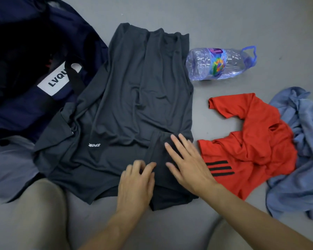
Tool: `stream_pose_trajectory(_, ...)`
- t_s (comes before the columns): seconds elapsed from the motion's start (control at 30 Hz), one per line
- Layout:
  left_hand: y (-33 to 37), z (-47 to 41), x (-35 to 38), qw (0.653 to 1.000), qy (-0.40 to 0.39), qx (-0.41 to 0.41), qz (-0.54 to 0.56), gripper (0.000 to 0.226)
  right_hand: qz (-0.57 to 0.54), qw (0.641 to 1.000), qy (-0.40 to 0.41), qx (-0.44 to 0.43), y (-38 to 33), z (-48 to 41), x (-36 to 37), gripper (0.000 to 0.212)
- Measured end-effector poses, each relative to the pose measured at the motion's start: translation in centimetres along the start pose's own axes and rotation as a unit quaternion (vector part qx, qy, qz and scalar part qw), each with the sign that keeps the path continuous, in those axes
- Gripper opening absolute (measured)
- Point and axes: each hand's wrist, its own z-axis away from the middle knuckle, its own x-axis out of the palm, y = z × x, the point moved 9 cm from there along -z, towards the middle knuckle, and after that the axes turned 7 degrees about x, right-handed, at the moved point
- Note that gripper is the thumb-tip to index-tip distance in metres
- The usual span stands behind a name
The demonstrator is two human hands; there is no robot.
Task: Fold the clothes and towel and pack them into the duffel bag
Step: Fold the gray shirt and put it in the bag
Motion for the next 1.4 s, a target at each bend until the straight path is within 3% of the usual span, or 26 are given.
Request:
stream_pose_trajectory(0.13, 1.5, -2.2, 3.0, 0.986, -0.079, 0.113, -0.092, 0.062, 0.092, 0.993, -0.071, -0.007, 1.9, 1.4, 3.6, 0.075)
stream_pose_trajectory(0.33, 0.1, -2.2, 4.6, 0.956, -0.192, 0.18, -0.132, 0.08, 0.12, 0.989, -0.089, -0.018, 2.7, 1.5, 3.6, 0.077)
stream_pose_trajectory(0.47, -1.2, -3.2, -1.3, 0.872, -0.26, 0.362, -0.203, 0.075, 0.134, 0.984, -0.118, -0.007, 3.3, 2.1, 2.9, 0.078)
stream_pose_trajectory(0.53, -4.3, -4.2, -6.2, 0.859, -0.258, 0.379, -0.228, 0.072, 0.131, 0.982, -0.132, 0.011, 3.4, 2.5, 2.3, 0.08)
stream_pose_trajectory(0.63, -9.5, -4.0, -12.3, 0.903, -0.21, 0.306, -0.217, 0.061, 0.121, 0.982, -0.142, -0.001, 1.8, 2.1, 0.6, 0.079)
stream_pose_trajectory(0.77, -16.2, -2.1, -15.1, 0.98, -0.128, 0.105, -0.111, 0.049, 0.114, 0.982, -0.115, -0.099, -3.1, -1.7, -3.2, 0.071)
stream_pose_trajectory(0.87, -18.7, -1.0, -13.8, 0.996, -0.069, 0.015, -0.055, 0.046, 0.12, 0.971, -0.101, -0.181, -7.7, -6.3, -5.0, 0.063)
stream_pose_trajectory(0.97, -20.1, -0.5, -13.4, 0.999, 0.009, -0.047, -0.016, 0.031, 0.076, 0.974, -0.093, -0.193, -13.1, -11.6, -5.9, 0.054)
stream_pose_trajectory(1.13, -22.1, -0.5, -15.4, 0.994, 0.052, -0.063, -0.07, 0.036, -0.026, 0.986, -0.078, -0.143, -21.3, -18.9, -3.9, 0.049)
stream_pose_trajectory(1.3, -22.9, -4.3, -15.6, 0.99, 0.021, -0.026, -0.134, 0.052, -0.085, 0.994, -0.044, -0.059, -24.2, -22.8, -2.9, 0.059)
stream_pose_trajectory(1.4, -23.1, -5.5, -16.3, 0.99, 0.043, -0.04, -0.129, 0.039, -0.105, 0.991, -0.077, -0.014, -24.2, -23.9, -2.2, 0.068)
